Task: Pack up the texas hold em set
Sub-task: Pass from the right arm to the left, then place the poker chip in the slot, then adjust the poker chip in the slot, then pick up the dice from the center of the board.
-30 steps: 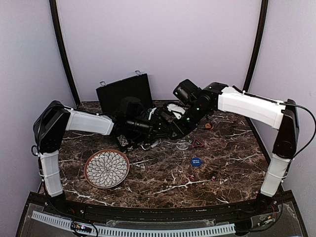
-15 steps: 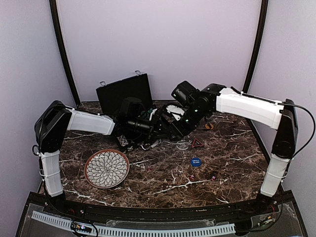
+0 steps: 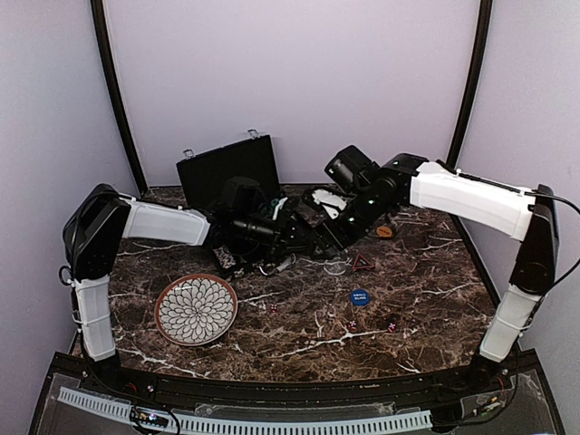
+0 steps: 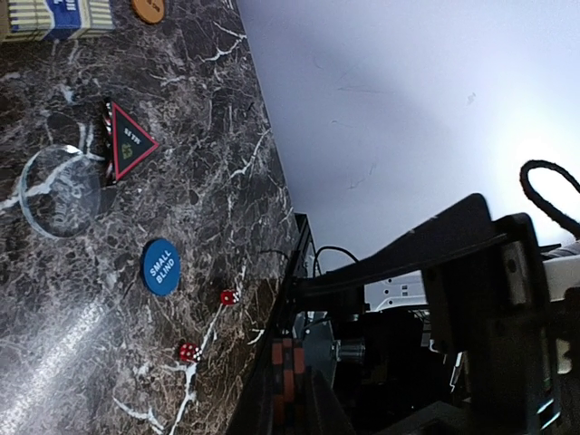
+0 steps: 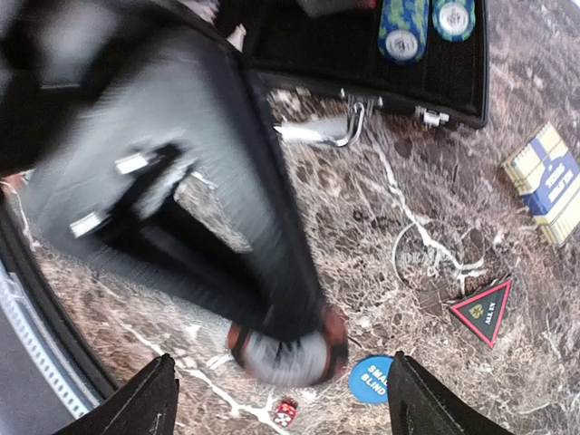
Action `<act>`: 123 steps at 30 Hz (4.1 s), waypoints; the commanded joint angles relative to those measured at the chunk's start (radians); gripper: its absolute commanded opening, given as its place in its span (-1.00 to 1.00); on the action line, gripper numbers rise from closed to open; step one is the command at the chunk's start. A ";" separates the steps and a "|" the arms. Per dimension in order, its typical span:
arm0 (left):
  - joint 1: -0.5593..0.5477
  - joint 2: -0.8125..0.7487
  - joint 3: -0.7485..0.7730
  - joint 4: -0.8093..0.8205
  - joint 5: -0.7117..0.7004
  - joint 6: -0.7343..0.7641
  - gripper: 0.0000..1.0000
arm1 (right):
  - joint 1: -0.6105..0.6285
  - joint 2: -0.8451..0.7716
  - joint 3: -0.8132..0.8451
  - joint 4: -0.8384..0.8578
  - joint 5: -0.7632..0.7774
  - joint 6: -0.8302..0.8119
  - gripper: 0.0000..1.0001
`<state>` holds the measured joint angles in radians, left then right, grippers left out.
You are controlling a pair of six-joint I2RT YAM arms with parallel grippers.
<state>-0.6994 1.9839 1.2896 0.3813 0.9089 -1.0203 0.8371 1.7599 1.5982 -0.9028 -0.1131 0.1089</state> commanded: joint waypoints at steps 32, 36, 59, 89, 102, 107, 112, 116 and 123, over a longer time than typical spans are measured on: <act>0.204 0.037 0.427 -1.120 -0.885 1.454 -1.00 | -0.146 -0.161 -0.210 0.199 -0.159 -0.005 0.66; 0.204 0.074 0.435 -1.107 -0.936 1.486 -1.00 | -0.147 -0.157 -0.213 0.195 -0.159 -0.004 0.65; 0.207 0.189 0.497 -1.077 -1.005 1.534 -0.79 | -0.150 -0.122 -0.219 0.189 -0.164 0.005 0.66; 0.242 0.160 0.531 -1.125 -1.025 1.493 -0.47 | -0.151 -0.102 -0.226 0.192 -0.178 0.006 0.67; 0.250 0.101 0.515 -1.085 -1.015 1.467 -0.28 | -0.156 -0.107 -0.226 0.180 -0.143 0.003 0.70; 0.250 0.033 0.483 -1.036 -0.992 1.433 0.06 | -0.158 -0.119 -0.234 0.172 -0.119 0.004 0.73; 0.250 -0.029 0.450 -1.008 -0.978 1.393 0.31 | -0.159 -0.131 -0.247 0.161 -0.065 0.017 0.76; 0.250 -0.095 0.406 -0.983 -0.968 1.343 0.58 | -0.158 -0.133 -0.270 0.146 -0.030 0.033 0.77; 0.250 -0.185 0.372 -1.009 -0.921 1.190 0.77 | -0.158 -0.131 -0.344 0.119 0.037 0.060 0.77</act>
<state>-0.4557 1.8828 1.6936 -0.6209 -0.0616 0.2745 0.6853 1.6508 1.2984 -0.7643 -0.1310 0.1413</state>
